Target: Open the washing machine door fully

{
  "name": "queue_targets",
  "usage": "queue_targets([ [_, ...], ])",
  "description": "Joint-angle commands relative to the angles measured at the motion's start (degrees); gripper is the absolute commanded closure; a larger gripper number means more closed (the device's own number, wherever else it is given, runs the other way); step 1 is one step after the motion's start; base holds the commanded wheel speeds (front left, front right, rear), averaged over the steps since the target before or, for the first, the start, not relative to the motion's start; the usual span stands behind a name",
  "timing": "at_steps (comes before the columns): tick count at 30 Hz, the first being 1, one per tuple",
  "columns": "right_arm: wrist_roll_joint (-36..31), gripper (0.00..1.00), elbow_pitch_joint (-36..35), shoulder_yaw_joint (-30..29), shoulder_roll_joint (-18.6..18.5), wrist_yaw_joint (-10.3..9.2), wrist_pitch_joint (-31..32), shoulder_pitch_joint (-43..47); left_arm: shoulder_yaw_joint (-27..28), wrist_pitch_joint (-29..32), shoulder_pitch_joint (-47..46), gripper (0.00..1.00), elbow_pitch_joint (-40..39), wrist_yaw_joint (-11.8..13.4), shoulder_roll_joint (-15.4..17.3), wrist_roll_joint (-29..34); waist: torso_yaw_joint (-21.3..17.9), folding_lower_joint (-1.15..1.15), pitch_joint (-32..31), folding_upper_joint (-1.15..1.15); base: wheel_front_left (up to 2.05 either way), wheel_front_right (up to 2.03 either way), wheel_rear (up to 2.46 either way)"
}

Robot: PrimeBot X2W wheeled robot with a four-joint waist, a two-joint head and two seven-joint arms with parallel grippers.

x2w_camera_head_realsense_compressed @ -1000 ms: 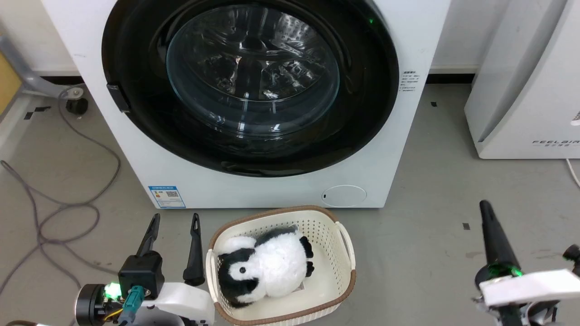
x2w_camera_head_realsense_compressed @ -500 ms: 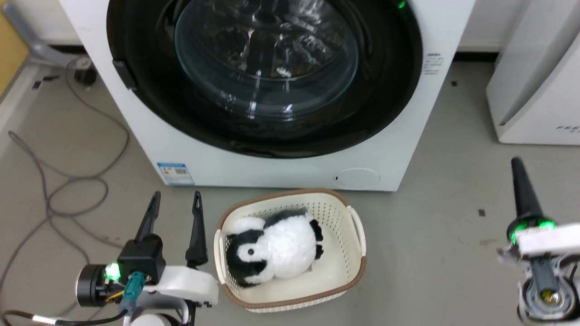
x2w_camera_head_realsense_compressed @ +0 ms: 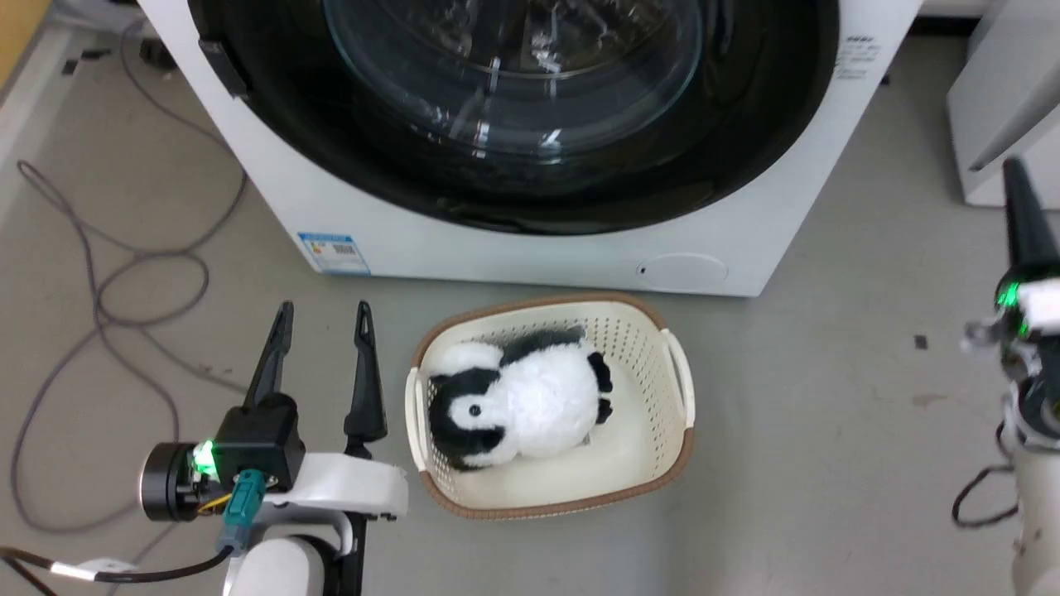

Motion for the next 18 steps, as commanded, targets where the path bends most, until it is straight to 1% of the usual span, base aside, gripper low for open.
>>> queue_targets([
  [1,1.9,1.00,1.3,-0.1,-0.9,0.04,0.1,-2.6,-0.3,-0.6,-1.3,0.00,-0.4,0.4,0.0,-0.3,0.6,-0.01,1.3,0.00,0.00,0.00,0.00],
  [18,7.7,1.00,15.6,4.8,-6.2,0.05,1.5,-23.0,-2.8,-2.6,-6.0,0.00,-1.1,2.6,0.0,-2.0,3.9,-0.01,8.7,0.00,0.00,0.00,0.00],
])
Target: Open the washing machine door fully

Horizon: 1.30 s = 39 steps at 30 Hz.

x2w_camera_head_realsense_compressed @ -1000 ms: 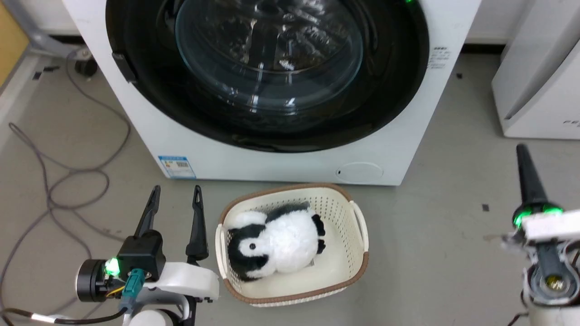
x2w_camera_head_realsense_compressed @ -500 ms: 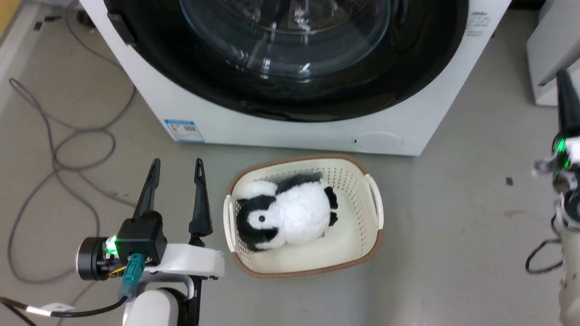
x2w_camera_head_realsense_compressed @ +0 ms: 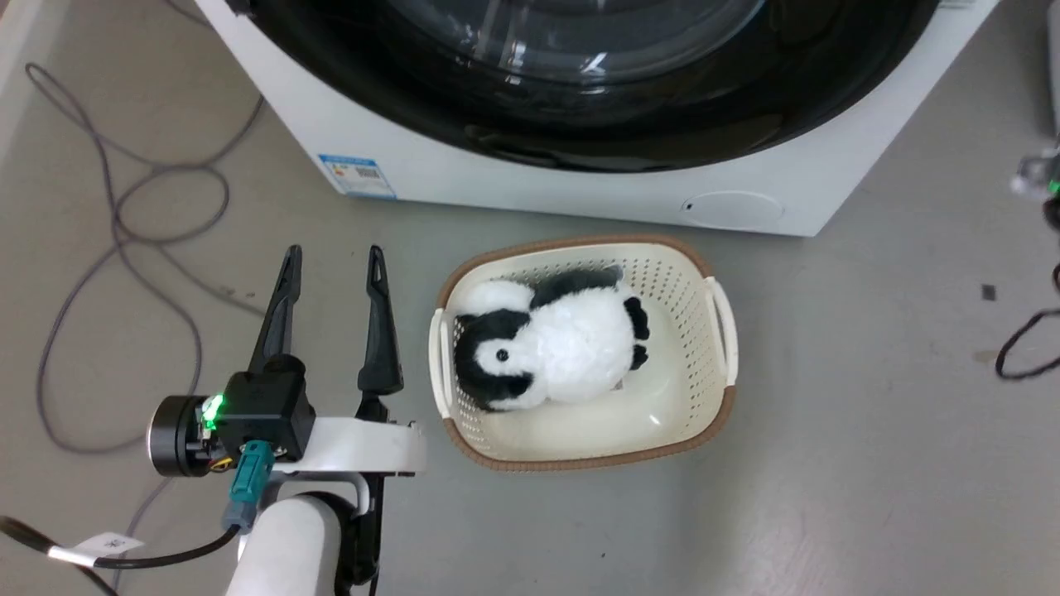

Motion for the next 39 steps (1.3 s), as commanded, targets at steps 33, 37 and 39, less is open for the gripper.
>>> queue_targets([
  [33,9.0,1.00,3.6,15.2,-3.3,0.06,13.0,-8.7,-1.8,-2.9,-3.7,0.00,1.0,2.2,0.0,-1.6,1.6,-0.01,2.7,0.00,0.00,0.00,0.00],
  [37,9.9,1.00,2.1,16.0,-3.1,0.06,14.5,-6.5,-1.3,-2.9,-3.3,0.00,1.4,1.6,0.0,-1.3,0.9,-0.01,1.5,0.00,0.00,0.00,0.00],
  [39,10.2,1.00,1.5,16.4,-2.9,0.06,14.8,-5.6,-1.3,-2.9,-3.0,0.00,1.5,1.5,0.0,-1.2,0.6,-0.01,1.0,0.00,0.00,0.00,0.00],
])
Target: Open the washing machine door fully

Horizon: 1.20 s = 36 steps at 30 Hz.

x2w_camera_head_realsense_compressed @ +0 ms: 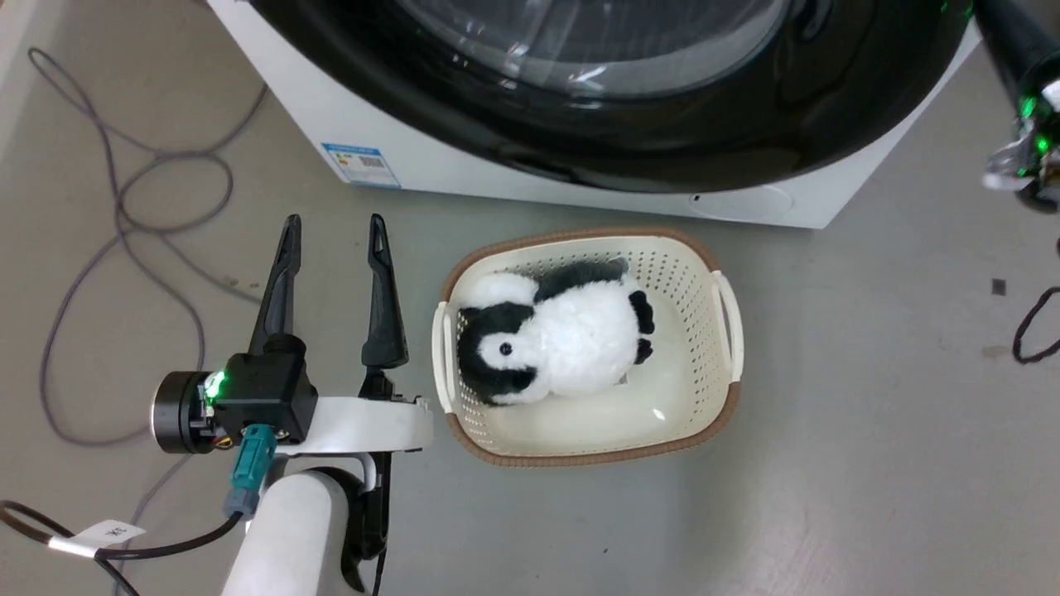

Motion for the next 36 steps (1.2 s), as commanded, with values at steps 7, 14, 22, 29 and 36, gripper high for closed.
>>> queue_targets([
  [7,1.0,1.00,-2.1,2.0,3.6,0.42,0.2,2.4,0.1,-0.3,1.2,0.00,0.7,-0.8,0.0,0.6,-0.6,0.00,-2.4,0.00,0.00,0.00,0.00],
  [14,1.6,1.00,-2.0,2.9,4.5,0.42,0.4,4.3,0.1,-0.3,2.1,0.00,1.2,-1.1,0.0,0.7,0.2,0.00,-5.0,0.00,0.00,0.00,0.00],
  [22,2.8,1.00,-5.8,4.9,4.6,0.42,3.2,10.8,1.0,-0.3,5.1,0.00,1.9,-1.6,0.0,1.3,0.4,0.00,-9.0,0.00,0.00,0.00,0.00],
  [29,3.7,1.00,-12.4,7.8,5.2,0.42,5.9,19.6,1.6,-0.3,8.0,0.00,2.7,-2.4,0.0,2.2,-0.1,0.00,-12.8,0.00,0.00,0.00,0.00],
  [36,4.1,1.00,-17.7,10.1,6.1,0.42,6.6,27.0,1.9,-0.3,10.0,0.00,3.1,-3.0,0.0,2.7,-0.1,0.00,-15.5,0.00,0.00,0.00,0.00],
])
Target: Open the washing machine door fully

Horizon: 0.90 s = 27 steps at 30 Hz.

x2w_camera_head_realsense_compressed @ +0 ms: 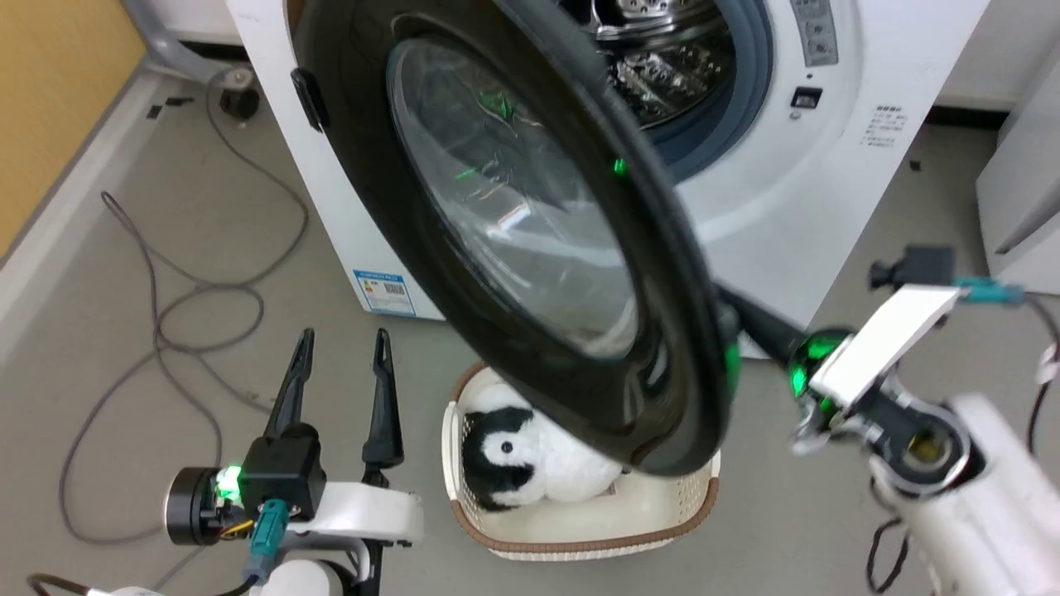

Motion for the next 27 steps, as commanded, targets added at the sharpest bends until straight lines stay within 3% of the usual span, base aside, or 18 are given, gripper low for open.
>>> queue_targets([
  [1,0.0,1.00,-1.1,0.9,0.7,0.30,0.2,2.0,0.2,-0.3,0.8,0.00,0.1,-0.3,0.0,0.4,-0.1,0.01,-0.6,0.00,0.00,0.00,0.00],
  [19,-1.2,1.00,-10.7,10.3,5.8,0.30,1.0,12.2,0.5,-0.3,2.4,0.00,1.3,-0.5,0.0,0.6,-0.4,0.01,-2.4,0.00,0.00,0.00,0.00],
  [27,-4.2,1.00,-15.3,10.9,4.2,0.30,-3.9,15.0,0.8,-0.3,3.4,0.00,1.9,-0.5,0.0,0.6,-1.0,0.01,-3.9,0.00,0.00,0.00,0.00],
])
